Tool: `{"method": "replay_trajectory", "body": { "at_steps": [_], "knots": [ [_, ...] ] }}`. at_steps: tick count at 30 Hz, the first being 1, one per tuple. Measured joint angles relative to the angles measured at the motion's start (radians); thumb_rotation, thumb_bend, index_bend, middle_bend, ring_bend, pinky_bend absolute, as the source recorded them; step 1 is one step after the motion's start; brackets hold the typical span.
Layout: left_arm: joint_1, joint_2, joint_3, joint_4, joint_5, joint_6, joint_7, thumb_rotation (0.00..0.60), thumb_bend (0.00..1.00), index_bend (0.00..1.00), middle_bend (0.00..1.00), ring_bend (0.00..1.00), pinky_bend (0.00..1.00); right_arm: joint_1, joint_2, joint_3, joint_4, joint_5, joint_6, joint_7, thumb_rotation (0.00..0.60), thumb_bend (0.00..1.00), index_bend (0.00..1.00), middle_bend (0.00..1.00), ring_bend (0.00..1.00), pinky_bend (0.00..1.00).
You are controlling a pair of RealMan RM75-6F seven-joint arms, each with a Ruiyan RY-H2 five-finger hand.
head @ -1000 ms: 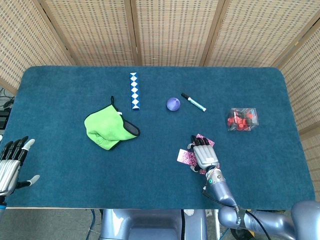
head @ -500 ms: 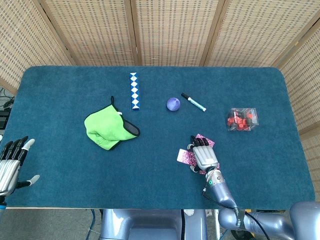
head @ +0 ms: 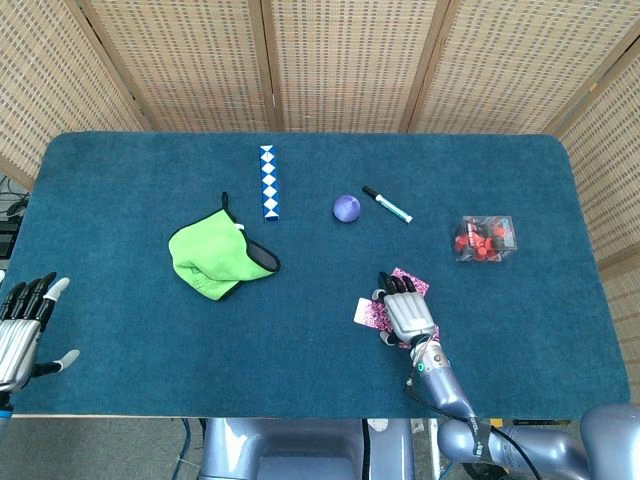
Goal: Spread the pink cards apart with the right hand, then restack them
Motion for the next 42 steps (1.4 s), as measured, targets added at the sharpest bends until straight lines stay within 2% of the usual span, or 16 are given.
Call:
{"method": "replay_trajectory", "body": {
  "at_steps": [3, 8, 21, 42],
  "knots": [
    [0.0, 0.0, 0.0, 0.0, 0.0, 0.0, 0.0, 0.6, 0.04, 0.0, 0.0, 0.0, 0.0, -0.001, -0.001, -0.001, 0.002, 0.002, -0.002, 0.0, 0.6, 0.35, 0.54, 0.0, 0.0, 0.02],
    [0.0, 0.0, 0.0, -0.001, 0.0, 0.0, 0.0, 0.6, 0.04, 0.0, 0.0, 0.0, 0.0, 0.003, -0.002, 0.001, 0.008, 0.024, -0.012, -0.012, 0.6, 0.41, 0.54, 0.0, 0.0, 0.02],
    [0.0, 0.0, 0.0, -0.001, 0.0, 0.0, 0.0, 0.6, 0.04, 0.0, 0.0, 0.0, 0.0, -0.003, -0.006, 0.006, 0.017, -0.003, -0.009, 0.015, 0.6, 0.41, 0.59, 0.0, 0.0, 0.02],
    [0.0, -0.001, -0.001, 0.0, -0.001, 0.001, 0.001, 0.6, 0.04, 0.0, 0.0, 0.0, 0.0, -0.013, -0.004, 0.013, 0.026, -0.024, -0.006, 0.033, 0.6, 0.41, 0.59, 0.0, 0.0, 0.02]
  ]
}}
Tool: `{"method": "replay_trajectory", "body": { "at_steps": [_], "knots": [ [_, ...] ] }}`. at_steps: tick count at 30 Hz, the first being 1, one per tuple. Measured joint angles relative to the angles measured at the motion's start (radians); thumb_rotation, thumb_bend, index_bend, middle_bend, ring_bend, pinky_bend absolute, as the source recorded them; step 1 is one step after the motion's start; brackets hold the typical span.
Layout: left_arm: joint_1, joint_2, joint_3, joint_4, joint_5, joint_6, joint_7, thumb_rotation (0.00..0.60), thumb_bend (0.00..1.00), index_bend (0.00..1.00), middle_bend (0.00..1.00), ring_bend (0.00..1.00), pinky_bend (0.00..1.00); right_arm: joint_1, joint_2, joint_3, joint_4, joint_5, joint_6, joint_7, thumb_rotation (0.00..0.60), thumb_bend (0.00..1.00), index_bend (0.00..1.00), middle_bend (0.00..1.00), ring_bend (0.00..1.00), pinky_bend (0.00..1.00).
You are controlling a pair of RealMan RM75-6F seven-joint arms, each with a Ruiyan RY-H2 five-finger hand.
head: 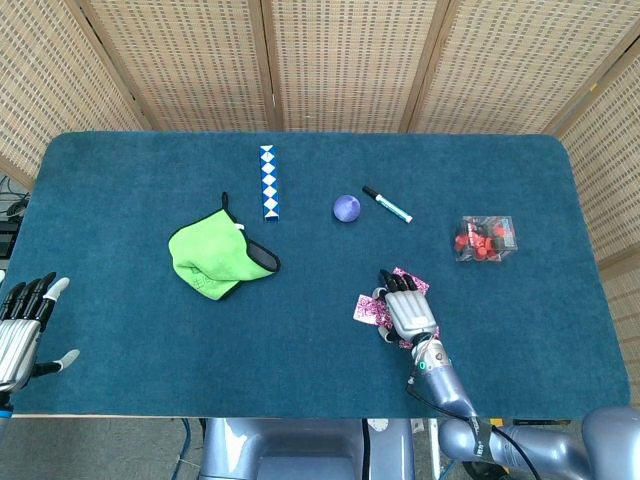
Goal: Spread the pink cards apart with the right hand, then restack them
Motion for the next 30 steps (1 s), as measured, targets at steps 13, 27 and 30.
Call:
{"method": "replay_trajectory", "body": {
  "at_steps": [13, 27, 30],
  "knots": [
    [0.0, 0.001, 0.0, -0.001, -0.001, -0.002, 0.0, 0.6, 0.04, 0.0, 0.0, 0.0, 0.0, -0.003, 0.012, 0.002, -0.017, -0.01, 0.004, 0.0, 0.6, 0.41, 0.59, 0.0, 0.0, 0.02],
    [0.0, 0.002, 0.001, -0.002, 0.0, -0.002, -0.001, 0.6, 0.04, 0.0, 0.0, 0.0, 0.0, 0.006, 0.065, 0.053, -0.056, 0.01, 0.018, 0.003, 0.6, 0.41, 0.59, 0.0, 0.0, 0.02],
    [0.0, 0.001, 0.0, -0.003, -0.001, -0.002, 0.001, 0.6, 0.04, 0.0, 0.0, 0.0, 0.0, 0.016, 0.073, 0.066, -0.033, 0.036, 0.012, -0.005, 0.6, 0.41, 0.59, 0.0, 0.0, 0.02]
  ]
}}
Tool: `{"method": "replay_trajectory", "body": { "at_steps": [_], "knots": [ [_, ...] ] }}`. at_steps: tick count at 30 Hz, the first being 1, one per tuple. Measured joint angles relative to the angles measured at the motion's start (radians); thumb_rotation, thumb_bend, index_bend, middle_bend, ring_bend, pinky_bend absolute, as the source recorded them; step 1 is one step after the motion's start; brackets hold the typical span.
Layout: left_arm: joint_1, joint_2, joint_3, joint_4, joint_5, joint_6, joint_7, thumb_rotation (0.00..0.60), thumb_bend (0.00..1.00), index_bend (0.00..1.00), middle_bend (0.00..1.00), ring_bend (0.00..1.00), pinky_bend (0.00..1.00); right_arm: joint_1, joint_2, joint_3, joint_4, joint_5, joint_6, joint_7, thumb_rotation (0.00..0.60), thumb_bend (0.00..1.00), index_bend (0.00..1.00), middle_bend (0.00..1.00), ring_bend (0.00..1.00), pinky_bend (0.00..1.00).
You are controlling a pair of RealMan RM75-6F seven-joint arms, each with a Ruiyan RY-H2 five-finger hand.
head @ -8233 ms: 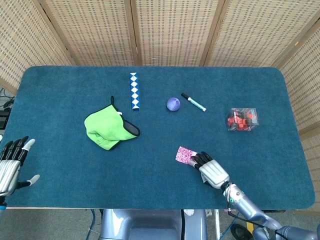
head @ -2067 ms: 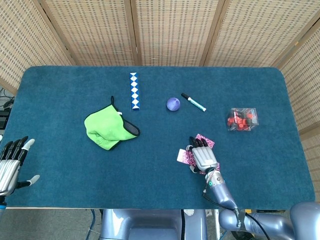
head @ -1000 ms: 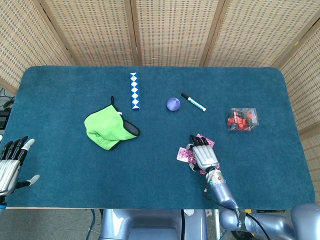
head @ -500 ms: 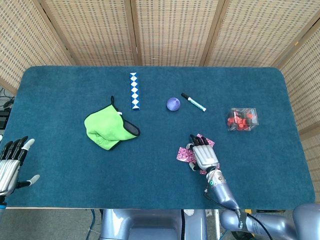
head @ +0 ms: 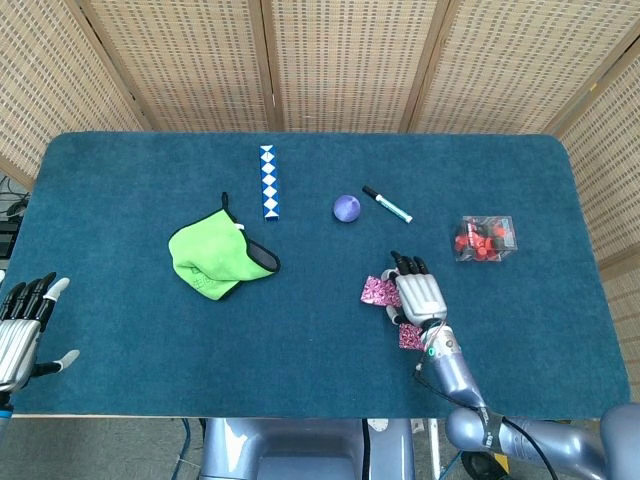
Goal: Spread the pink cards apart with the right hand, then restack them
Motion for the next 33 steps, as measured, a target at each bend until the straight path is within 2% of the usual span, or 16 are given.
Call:
{"method": "replay_trajectory", "body": {
  "at_steps": [11, 22, 33],
  "knots": [
    [0.0, 0.0, 0.0, 0.0, -0.001, 0.0, 0.002, 0.6, 0.04, 0.0, 0.0, 0.0, 0.0, 0.008, 0.014, 0.009, 0.08, 0.062, -0.03, -0.001, 0.6, 0.41, 0.59, 0.0, 0.0, 0.02],
    [0.001, -0.001, -0.001, -0.001, -0.002, 0.001, 0.003, 0.6, 0.04, 0.0, 0.0, 0.0, 0.0, 0.011, 0.013, -0.001, 0.099, 0.099, -0.043, -0.011, 0.6, 0.39, 0.59, 0.0, 0.0, 0.02],
    [0.001, 0.0, 0.0, -0.001, -0.002, 0.0, 0.0, 0.6, 0.04, 0.0, 0.0, 0.0, 0.0, 0.019, 0.014, 0.0, 0.109, 0.142, -0.052, -0.024, 0.6, 0.36, 0.43, 0.0, 0.0, 0.01]
  ]
}}
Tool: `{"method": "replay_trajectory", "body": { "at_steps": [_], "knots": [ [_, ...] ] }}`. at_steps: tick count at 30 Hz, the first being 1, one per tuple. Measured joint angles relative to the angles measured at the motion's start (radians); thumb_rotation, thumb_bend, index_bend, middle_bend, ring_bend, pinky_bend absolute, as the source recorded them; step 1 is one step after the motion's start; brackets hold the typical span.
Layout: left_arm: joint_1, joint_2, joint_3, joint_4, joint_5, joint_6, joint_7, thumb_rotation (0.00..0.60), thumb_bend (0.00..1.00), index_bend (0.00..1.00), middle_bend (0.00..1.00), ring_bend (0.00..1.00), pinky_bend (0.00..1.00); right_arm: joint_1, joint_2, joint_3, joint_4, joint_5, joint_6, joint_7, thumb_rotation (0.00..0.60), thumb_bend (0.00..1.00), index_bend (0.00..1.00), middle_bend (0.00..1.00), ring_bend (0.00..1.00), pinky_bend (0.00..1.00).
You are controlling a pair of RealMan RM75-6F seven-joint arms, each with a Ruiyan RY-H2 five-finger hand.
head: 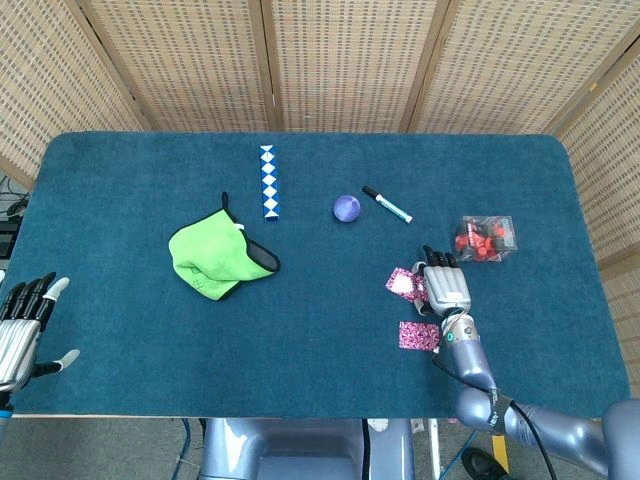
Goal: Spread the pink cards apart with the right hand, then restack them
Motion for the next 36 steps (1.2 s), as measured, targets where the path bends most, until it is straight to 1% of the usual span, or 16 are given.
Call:
{"method": "replay_trajectory", "body": {
  "at_steps": [8, 16, 23, 28, 32, 36],
  "knots": [
    [0.0, 0.001, 0.0, 0.001, 0.001, 0.0, -0.002, 0.6, 0.04, 0.0, 0.0, 0.0, 0.0, 0.002, -0.006, -0.006, 0.008, -0.001, 0.001, 0.0, 0.6, 0.34, 0.34, 0.0, 0.0, 0.01],
    [0.0, 0.0, 0.0, 0.001, 0.001, 0.001, -0.002, 0.6, 0.04, 0.0, 0.0, 0.0, 0.0, 0.004, -0.01, -0.002, 0.019, 0.015, 0.002, -0.001, 0.6, 0.34, 0.32, 0.0, 0.0, 0.01],
    [0.0, 0.0, 0.0, 0.001, 0.001, 0.001, -0.002, 0.6, 0.04, 0.0, 0.0, 0.0, 0.0, 0.008, -0.011, 0.003, 0.019, 0.029, 0.004, -0.003, 0.6, 0.34, 0.27, 0.0, 0.0, 0.01],
    [0.0, 0.001, 0.0, 0.0, 0.001, 0.0, -0.003, 0.6, 0.04, 0.0, 0.0, 0.0, 0.0, 0.009, -0.01, 0.003, 0.013, 0.029, 0.008, -0.006, 0.6, 0.34, 0.22, 0.0, 0.0, 0.01],
    [0.0, 0.001, 0.0, 0.0, 0.001, -0.001, -0.004, 0.6, 0.04, 0.0, 0.0, 0.0, 0.0, 0.01, -0.01, 0.002, 0.008, 0.034, 0.012, -0.01, 0.6, 0.31, 0.2, 0.0, 0.0, 0.01],
    [0.0, 0.001, 0.0, 0.0, 0.001, -0.001, -0.004, 0.6, 0.04, 0.0, 0.0, 0.0, 0.0, 0.01, -0.009, 0.003, 0.005, 0.033, 0.016, -0.009, 0.6, 0.31, 0.2, 0.0, 0.0, 0.01]
  ]
}}
